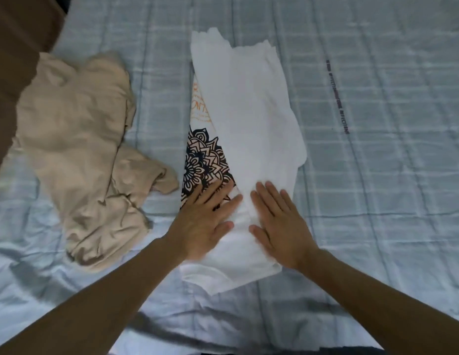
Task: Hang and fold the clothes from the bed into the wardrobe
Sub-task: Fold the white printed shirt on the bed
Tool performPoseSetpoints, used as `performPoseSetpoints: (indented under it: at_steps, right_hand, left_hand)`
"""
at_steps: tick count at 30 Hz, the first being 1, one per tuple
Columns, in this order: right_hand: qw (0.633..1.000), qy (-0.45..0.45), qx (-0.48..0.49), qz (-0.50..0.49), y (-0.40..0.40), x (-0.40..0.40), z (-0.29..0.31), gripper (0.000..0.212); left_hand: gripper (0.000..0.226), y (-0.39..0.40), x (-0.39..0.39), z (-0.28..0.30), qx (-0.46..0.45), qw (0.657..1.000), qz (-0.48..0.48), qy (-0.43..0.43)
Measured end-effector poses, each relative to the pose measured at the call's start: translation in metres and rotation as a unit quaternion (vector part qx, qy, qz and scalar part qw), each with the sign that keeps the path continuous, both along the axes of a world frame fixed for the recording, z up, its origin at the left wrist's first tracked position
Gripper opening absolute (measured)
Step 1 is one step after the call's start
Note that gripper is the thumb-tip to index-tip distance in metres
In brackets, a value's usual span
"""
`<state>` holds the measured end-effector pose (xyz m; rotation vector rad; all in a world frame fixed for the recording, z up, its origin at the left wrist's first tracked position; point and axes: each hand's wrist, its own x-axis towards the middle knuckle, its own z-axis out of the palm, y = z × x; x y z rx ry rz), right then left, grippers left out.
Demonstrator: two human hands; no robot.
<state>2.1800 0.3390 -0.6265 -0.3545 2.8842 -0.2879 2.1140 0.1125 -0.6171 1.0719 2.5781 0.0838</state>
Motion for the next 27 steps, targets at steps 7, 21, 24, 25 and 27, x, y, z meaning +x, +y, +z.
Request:
performPoseSetpoints:
  at_steps: [7, 21, 24, 25, 27]
  right_hand:
    - [0.994, -0.015, -0.050, 0.095, 0.013, 0.071, 0.000, 0.085]
    - [0.986, 0.063, -0.153, -0.009, 0.011, 0.030, 0.028, 0.039]
    - [0.957, 0.014, -0.257, -0.136, 0.009, -0.001, 0.040, 0.026]
    - [0.938, 0.002, -0.296, -0.179, 0.010, -0.013, 0.044, 0.021]
    - [0.904, 0.009, -0.350, -0.245, 0.014, -0.038, 0.055, 0.010]
  left_hand:
    - [0.080, -0.082, 0.066, 0.019, 0.074, 0.991, -0.092, -0.069]
    - [0.015, -0.052, 0.018, 0.039, 0.293, 0.924, 0.200, -0.143]
    - [0.020, -0.046, -0.007, 0.048, 0.343, 0.894, 0.230, -0.175]
    - [0.023, -0.044, -0.017, 0.051, 0.359, 0.885, 0.239, -0.177]
    - [0.020, -0.039, -0.038, 0.060, 0.393, 0.864, 0.262, -0.175]
